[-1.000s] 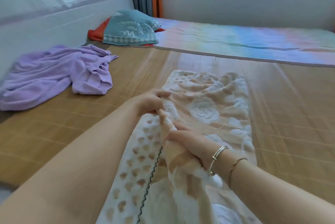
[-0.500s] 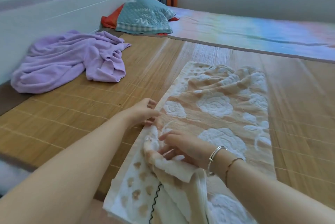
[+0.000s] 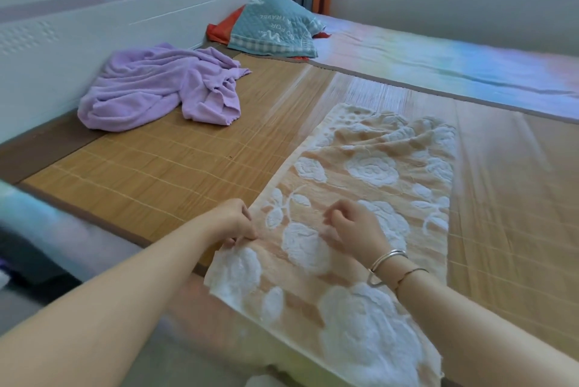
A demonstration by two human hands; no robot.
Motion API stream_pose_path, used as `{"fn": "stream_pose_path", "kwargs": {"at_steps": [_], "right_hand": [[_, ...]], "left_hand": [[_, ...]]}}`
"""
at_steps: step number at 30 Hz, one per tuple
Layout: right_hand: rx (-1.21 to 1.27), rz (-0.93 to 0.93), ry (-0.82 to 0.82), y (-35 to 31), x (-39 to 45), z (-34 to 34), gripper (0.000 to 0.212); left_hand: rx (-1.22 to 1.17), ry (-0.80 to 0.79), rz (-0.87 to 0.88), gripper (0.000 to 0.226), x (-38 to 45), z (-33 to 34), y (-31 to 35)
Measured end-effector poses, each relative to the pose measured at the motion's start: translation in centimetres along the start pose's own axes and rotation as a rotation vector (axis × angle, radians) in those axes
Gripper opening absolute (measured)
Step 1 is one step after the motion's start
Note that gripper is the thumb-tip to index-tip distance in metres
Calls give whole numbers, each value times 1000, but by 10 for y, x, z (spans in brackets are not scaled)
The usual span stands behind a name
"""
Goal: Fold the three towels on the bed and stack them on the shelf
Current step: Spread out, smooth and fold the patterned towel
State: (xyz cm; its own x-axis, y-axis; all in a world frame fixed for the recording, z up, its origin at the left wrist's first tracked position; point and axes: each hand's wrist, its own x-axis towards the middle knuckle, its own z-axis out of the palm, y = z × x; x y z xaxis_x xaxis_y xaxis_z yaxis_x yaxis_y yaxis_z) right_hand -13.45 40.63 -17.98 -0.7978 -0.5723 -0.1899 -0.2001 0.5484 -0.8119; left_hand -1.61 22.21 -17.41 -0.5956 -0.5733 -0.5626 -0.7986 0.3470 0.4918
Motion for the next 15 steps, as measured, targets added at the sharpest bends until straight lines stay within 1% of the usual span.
{"fn": "stream_pose_path", "kwargs": {"at_steps": [2,3,4,5,6,7,9,11,13,15], "right_hand": [[-215,-82,77,18,2,-24,22],[-289,-98,86,27,6,-35,24],[-350,-111,90,37,13,-47,27],[-403,-125,99,45,21,-56,31],[-450,-133,107,55,30,-66,35],[-485,-137,107,61,40,-73,39],[-520,-116,97,75,60,-87,46],[-550,-126,89,85,80,-97,50],[-609,-150,55,92,100,-103,51],[-680,-173,11,96,122,-105,51]], "left_hand": [[84,230,53,43,2,15,5],[77,344,129,50,2,23,10],[42,425,224,53,1,31,17],[5,456,314,54,0,40,26],[-12,438,381,53,1,52,39],[-13,391,404,52,2,63,50],[28,260,341,55,13,87,71],[95,214,224,67,29,110,80],[198,284,174,74,40,128,79],[272,399,172,78,41,140,76]]}}
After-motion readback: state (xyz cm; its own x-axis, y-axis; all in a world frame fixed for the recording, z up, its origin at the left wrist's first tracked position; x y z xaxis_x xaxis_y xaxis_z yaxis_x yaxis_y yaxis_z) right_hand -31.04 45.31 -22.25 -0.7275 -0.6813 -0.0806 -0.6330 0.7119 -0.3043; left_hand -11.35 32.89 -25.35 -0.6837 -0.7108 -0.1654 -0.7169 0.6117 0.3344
